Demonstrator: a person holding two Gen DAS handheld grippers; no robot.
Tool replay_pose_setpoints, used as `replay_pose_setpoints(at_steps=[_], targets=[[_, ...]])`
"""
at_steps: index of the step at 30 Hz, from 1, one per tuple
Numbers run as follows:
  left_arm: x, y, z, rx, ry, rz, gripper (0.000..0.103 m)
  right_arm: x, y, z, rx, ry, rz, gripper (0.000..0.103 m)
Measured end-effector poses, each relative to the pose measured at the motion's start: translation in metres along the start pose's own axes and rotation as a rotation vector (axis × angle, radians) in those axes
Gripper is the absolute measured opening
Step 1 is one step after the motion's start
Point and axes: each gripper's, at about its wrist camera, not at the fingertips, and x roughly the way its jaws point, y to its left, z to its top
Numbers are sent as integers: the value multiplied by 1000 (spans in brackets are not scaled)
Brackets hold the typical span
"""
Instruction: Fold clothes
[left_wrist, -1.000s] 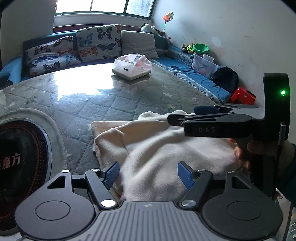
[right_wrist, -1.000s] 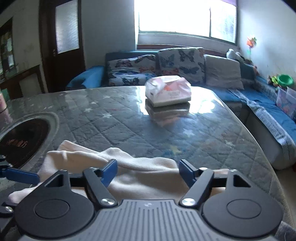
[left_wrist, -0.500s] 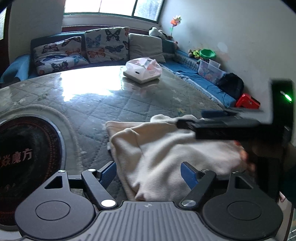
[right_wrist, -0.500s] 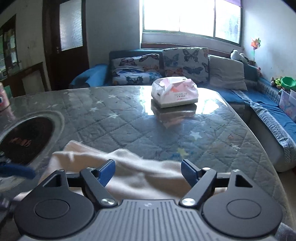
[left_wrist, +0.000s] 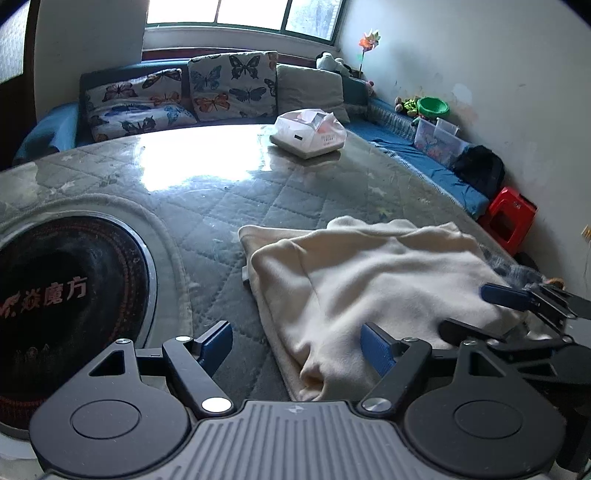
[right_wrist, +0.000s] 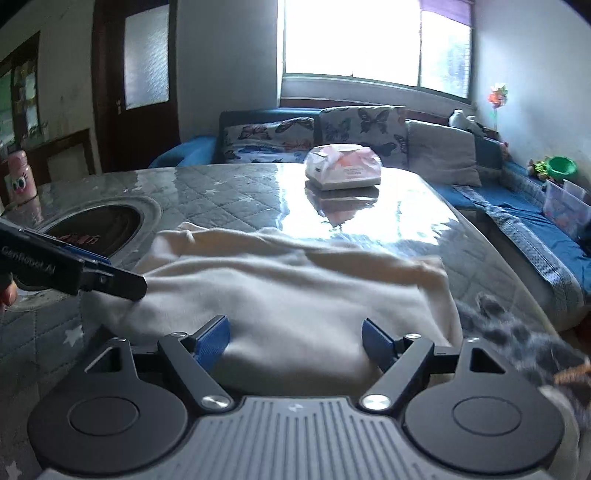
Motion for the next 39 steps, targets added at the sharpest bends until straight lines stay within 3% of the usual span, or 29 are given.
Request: replay_pose_setpoints(at_steps=[6, 11, 16, 20, 28, 39], targets=[[-1, -1, -3, 17, 6, 28, 79, -14, 4, -14, -29, -16, -31, 83], [-2, -9, 7, 6, -32, 23, 79, -21, -1, -2, 16, -65, -35, 83], [0, -20, 19, 0, -70, 7, 76, -7, -3, 6, 65, -54, -46, 83], [13, -24, 17, -16, -35, 15, 67, -4, 2, -5, 61, -26, -40, 83], [24, -16, 8, -25, -4, 59, 70, -10, 11, -19, -15, -32, -56, 84], [5, -18, 1, -20, -43, 76, 70, -9, 28, 8, -28, -109, -9, 89]])
